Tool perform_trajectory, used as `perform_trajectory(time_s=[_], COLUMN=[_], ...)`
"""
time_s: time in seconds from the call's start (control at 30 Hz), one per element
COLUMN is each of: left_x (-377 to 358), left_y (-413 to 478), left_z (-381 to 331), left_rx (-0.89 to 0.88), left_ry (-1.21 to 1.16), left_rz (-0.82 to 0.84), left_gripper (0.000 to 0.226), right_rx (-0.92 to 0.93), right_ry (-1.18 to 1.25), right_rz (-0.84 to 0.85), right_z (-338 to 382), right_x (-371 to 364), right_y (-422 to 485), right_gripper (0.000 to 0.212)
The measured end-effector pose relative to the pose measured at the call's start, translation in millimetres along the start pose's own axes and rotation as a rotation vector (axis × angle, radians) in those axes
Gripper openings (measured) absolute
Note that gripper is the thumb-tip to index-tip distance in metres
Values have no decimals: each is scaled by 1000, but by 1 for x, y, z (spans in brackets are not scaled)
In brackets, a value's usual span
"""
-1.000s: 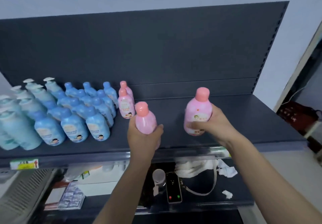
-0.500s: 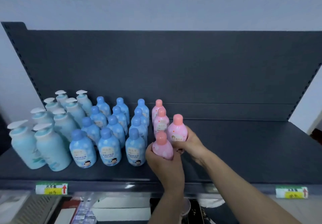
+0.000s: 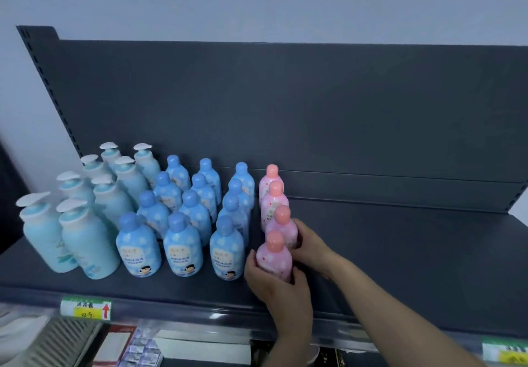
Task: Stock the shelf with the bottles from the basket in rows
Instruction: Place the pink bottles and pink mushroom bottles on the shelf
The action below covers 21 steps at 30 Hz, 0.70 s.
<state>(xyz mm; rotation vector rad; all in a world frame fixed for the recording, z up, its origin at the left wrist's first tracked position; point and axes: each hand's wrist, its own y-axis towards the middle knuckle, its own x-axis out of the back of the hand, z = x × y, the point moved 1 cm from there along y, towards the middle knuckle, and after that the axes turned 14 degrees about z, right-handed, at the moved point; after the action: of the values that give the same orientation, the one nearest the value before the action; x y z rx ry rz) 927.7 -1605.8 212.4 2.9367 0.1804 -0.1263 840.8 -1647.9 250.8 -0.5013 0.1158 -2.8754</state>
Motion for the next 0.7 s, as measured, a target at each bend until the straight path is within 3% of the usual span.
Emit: perform_trajectory(time_s=[0.17, 0.43, 0.7], left_x=[1, -8, -12], left_y=[4, 16, 21], left_z=[5, 6, 8], left_rx=[1, -27, -48], left_ry=[-17, 9, 21], left_rz=[39, -67, -67], left_gripper=[66, 65, 70], right_rx=[47, 103, 102], right_ry=[-66, 26, 18], right_rz=[-28, -101, -121], right_z=[-14, -12, -16], right_x=[9, 2, 3], right_y=[-7, 5, 9], right_gripper=[28, 29, 18])
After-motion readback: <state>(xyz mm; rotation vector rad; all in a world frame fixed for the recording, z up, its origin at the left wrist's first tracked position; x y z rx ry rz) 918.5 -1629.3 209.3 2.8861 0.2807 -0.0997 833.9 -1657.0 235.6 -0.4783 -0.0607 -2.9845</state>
